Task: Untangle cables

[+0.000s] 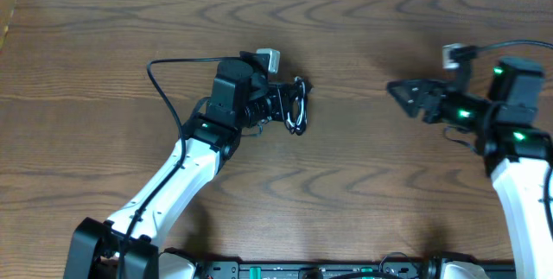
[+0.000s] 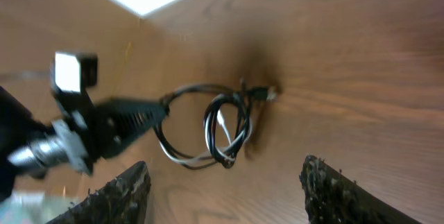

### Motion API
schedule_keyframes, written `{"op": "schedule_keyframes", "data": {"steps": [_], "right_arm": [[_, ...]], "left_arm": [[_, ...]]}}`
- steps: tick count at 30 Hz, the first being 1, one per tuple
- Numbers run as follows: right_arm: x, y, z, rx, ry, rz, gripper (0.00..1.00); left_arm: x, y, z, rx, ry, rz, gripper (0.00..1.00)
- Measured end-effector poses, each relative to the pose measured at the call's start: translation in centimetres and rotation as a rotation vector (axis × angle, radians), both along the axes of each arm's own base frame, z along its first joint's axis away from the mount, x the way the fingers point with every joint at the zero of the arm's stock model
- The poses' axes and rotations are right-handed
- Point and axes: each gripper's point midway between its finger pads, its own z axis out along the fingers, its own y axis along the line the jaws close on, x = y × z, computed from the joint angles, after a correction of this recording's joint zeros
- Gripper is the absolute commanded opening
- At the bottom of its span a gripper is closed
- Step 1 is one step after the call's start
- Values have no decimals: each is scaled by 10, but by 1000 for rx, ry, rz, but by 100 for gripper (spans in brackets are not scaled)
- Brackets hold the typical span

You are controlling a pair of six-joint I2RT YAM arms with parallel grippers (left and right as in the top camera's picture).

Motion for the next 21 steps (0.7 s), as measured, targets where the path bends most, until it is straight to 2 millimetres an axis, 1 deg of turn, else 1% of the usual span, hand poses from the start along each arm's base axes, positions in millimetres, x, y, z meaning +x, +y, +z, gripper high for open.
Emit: {"op": "schedule_keyframes", "data": {"steps": [2,5,9,13,16,21], "right_arm": [[-1,18,-12,-14,19,65,64],[-3,36,-28,-41,48,118,64],[0,48,-49,-89,91,132,63],[6,58,-59,-105,99,142,62],[10,68,-62,-102,90,152,63],[8,94,-59,-90,60,200,64]], "left_arm": [[-1,-4,12,-40,-15,-10,8],[-4,-8,32,-96,-46,-24,8],[-11,-11,60,-161,-90,-47,7],[-18,-11,77,-195,-111,-61,8],[-23,-12,87,-216,-122,-73,8],[-28,-15,92,-233,-119,-90,8]]}}
